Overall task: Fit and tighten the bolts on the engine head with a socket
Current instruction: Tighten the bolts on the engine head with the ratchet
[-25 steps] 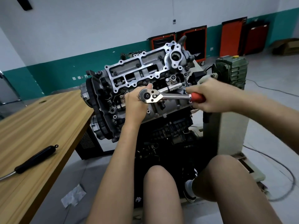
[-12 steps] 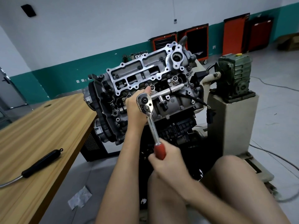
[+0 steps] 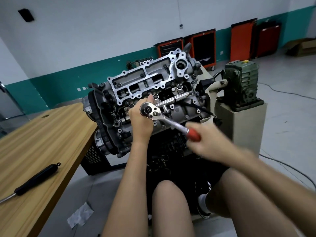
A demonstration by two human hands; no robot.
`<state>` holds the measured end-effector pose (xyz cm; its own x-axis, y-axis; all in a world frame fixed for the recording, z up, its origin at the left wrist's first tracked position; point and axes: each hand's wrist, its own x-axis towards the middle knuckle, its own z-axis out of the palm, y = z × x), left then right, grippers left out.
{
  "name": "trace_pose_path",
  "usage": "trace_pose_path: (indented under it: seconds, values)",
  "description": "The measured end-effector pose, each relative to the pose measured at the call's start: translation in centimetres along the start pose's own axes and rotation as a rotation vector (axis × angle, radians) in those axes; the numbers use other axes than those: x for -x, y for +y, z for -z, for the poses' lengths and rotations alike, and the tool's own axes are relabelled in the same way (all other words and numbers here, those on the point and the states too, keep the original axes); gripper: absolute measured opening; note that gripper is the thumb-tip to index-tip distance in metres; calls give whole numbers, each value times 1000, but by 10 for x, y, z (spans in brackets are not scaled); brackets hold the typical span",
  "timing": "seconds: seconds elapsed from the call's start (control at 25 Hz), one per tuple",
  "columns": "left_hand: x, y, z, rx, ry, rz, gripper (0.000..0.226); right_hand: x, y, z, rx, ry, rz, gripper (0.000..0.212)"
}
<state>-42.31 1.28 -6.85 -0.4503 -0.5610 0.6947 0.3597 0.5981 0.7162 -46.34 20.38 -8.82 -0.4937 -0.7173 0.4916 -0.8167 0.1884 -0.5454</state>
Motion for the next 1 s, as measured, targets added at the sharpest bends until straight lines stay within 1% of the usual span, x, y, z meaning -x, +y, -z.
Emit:
trace_pose_path:
  seconds: [0.08, 0.12, 0.16, 0.2, 0.24, 0.32, 0.36, 0.48, 0.52, 0.6, 0.64, 0.68, 0.72, 0.8, 0.88, 0.92, 0.96, 1.0]
  values:
    - [1, 1, -1, -9, 17, -13, 43, 28, -27, -61, -376, 135, -127, 36]
    - [1, 3, 0, -7, 13, -8, 38, 33, -46, -88, -546, 170, -195, 31]
    - [1, 4, 2, -8, -2, -1, 34, 34, -64, -109, -687, 166, -245, 27]
    - [0, 5, 5, -20, -21, -4, 35, 34, -74, -121, -763, 153, -269, 28]
    - [0, 7, 7, -48, -35, -13, 42, 34, -75, -118, -749, 130, -268, 31]
    - [-1, 10, 9, -106, -26, -14, 54, 31, -50, -84, -539, 75, -197, 35]
    - [-2, 10, 8, -116, -20, -17, 56, 27, -33, -58, -401, 19, -131, 37]
    - [-4, 9, 6, -134, -72, -7, 55, -13, 1, 32, 86, -208, 41, 34]
    - [-4, 8, 7, -138, -78, -9, 54, -31, 3, 54, 231, -246, 92, 31]
    - [-5, 7, 10, -98, -60, -19, 50, -53, 2, 73, 421, -202, 176, 26]
    - [-5, 6, 11, -59, -44, -12, 46, -52, 2, 69, 443, -170, 173, 27]
    - [-5, 5, 12, -32, -35, -1, 45, -42, 1, 58, 387, -149, 136, 31]
    - [-4, 5, 11, -27, -32, 5, 48, -27, -1, 39, 247, -123, 87, 35]
    - [-2, 8, 8, -69, -27, -7, 52, 9, -12, -16, -108, 4, -13, 39]
    - [0, 11, 7, -71, -19, -13, 48, 29, -40, -72, -448, 115, -152, 38]
    - [0, 12, 7, -43, -26, -12, 48, 33, -56, -93, -586, 122, -205, 36]
    - [0, 13, 9, -18, -40, -12, 49, 34, -66, -106, -671, 109, -224, 35]
    - [-1, 13, 11, -30, -56, -16, 51, 35, -68, -104, -675, 80, -212, 34]
